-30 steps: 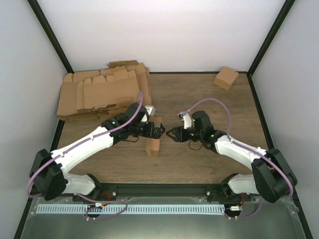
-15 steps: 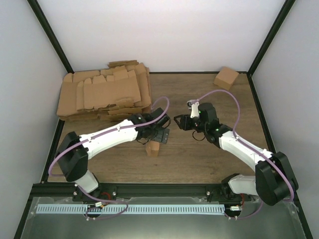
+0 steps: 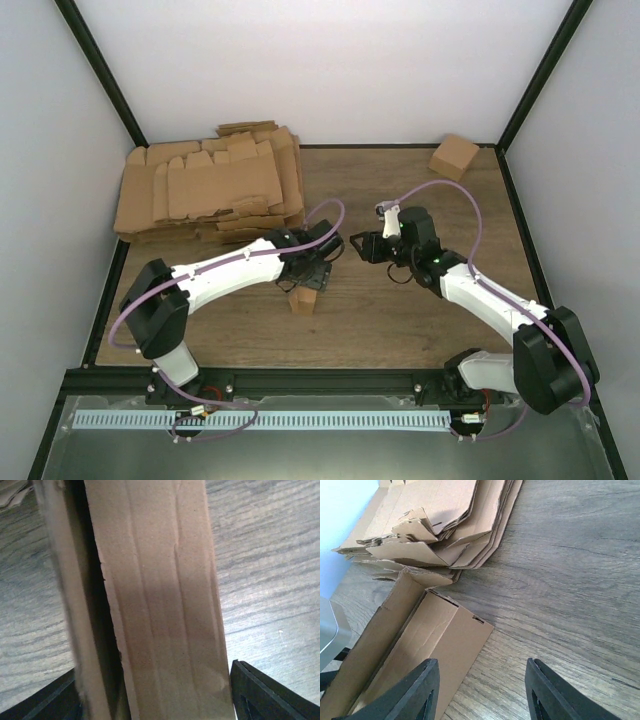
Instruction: Fold the paper box
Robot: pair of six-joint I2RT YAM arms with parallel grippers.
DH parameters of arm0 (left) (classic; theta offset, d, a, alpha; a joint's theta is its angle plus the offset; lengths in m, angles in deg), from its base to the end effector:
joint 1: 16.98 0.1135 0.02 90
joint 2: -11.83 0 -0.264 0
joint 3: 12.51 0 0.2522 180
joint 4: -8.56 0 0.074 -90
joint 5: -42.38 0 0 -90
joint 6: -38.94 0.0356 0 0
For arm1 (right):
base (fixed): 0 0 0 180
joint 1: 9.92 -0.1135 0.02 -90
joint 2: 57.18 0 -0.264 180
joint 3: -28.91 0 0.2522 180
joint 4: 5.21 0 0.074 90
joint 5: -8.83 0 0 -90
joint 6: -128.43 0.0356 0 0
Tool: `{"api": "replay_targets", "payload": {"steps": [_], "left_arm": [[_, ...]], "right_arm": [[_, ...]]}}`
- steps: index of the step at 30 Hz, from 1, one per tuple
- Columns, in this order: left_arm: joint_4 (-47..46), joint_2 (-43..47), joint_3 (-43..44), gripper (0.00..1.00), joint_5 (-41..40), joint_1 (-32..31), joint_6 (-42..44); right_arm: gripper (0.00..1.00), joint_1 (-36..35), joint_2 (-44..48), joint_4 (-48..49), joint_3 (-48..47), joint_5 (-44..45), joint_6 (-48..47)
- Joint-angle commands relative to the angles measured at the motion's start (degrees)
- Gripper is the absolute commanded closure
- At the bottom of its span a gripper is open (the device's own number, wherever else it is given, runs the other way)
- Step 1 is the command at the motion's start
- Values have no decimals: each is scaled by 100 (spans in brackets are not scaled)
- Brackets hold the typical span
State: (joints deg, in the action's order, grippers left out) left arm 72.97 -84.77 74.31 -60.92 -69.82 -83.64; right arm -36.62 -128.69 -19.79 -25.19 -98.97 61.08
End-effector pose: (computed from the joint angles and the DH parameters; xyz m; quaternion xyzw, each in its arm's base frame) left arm 0.2049 -0.2568 0.2284 0.1574 0.9713 -0.0084 0.1782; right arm 0.2349 0.1303 0.2313 -0.1055 0.8609 0.3229 0.3788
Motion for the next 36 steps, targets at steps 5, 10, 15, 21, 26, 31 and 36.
{"api": "replay_targets", "payload": {"steps": [5,10,15,21,26,31,36], "left_arm": [[-100,303,-109,34,786,61,1192],[-105,564,-244,39,1442,105,1987],[116,572,-245,38,1618,103,2426],[-134,857,-552,36,1860,104,2863],[-246,953,-782,34,1906,103,2984],[-303,952,-870,34,1840,104,2974],[-325,887,-864,34,1830,94,2959]], "right_arm": [[43,59,37,16,-112,-351,-775],[32,40,456,1019,566,-1214,-1687],[39,-72,443,1292,629,-875,-2887],[47,-90,-238,867,80,-1071,-3337],[48,-207,-457,571,-116,-1107,-3631],[57,-619,-720,137,-403,-793,-3905],[68,-685,-830,83,-482,-610,-3941]]}}
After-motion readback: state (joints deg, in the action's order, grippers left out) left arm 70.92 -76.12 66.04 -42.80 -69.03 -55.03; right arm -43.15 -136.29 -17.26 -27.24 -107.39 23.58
